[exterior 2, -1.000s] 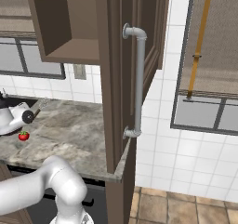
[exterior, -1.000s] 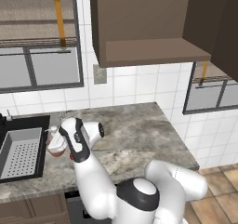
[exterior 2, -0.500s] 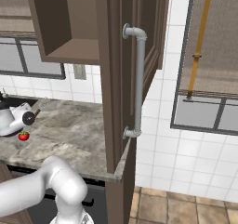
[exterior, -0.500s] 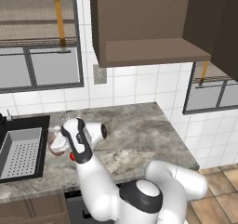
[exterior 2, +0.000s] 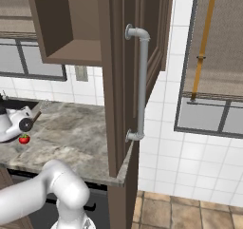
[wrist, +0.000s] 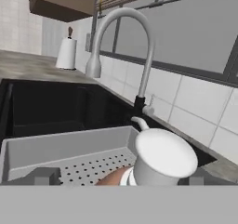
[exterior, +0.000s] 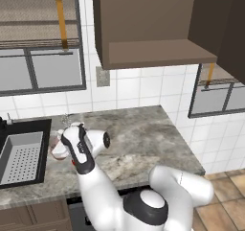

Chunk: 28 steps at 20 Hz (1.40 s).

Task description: Open the cabinet. Pick the soap dispenser and place it next to the sink. Then close the cabinet.

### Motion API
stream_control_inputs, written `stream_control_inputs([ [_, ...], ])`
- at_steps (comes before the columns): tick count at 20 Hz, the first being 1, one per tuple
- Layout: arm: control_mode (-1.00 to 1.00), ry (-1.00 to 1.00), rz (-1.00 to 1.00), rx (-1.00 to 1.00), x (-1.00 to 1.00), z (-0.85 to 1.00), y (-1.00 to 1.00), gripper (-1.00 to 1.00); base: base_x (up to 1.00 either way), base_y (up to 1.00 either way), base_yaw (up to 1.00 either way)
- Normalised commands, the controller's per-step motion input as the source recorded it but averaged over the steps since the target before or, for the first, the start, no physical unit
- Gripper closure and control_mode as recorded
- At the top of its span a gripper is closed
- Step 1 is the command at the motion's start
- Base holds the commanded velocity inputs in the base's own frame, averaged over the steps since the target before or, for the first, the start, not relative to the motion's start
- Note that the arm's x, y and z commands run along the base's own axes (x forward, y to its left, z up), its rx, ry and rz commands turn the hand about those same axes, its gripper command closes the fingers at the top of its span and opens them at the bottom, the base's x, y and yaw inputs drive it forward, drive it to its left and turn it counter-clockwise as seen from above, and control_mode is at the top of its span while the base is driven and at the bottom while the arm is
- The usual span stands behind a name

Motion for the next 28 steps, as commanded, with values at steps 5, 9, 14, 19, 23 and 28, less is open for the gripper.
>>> stream_control_inputs([
  [5, -1.00, -0.01, -0.11, 0.00, 0.00, -0.05, 0.01, -1.00, 0.00, 0.00, 0.00],
  [9, -1.00, 0.00, -0.14, 0.00, 0.08, -0.01, 0.04, -1.00, 0.00, 0.00, 0.00],
  [14, -1.00, 0.00, -0.11, 0.00, 0.16, 0.00, 0.00, -1.00, 0.00, 0.00, 0.00],
  [19, -1.00, 0.00, -0.06, 0.01, 0.10, 0.00, 0.00, -1.00, 0.00, 0.00, 0.00],
  [23, -1.00, 0.00, -0.04, 0.01, 0.00, 0.00, 0.01, -1.00, 0.00, 0.00, 0.00],
  [28, -1.00, 0.00, -0.04, 0.01, -0.04, 0.00, 0.00, -1.00, 0.00, 0.00, 0.00],
])
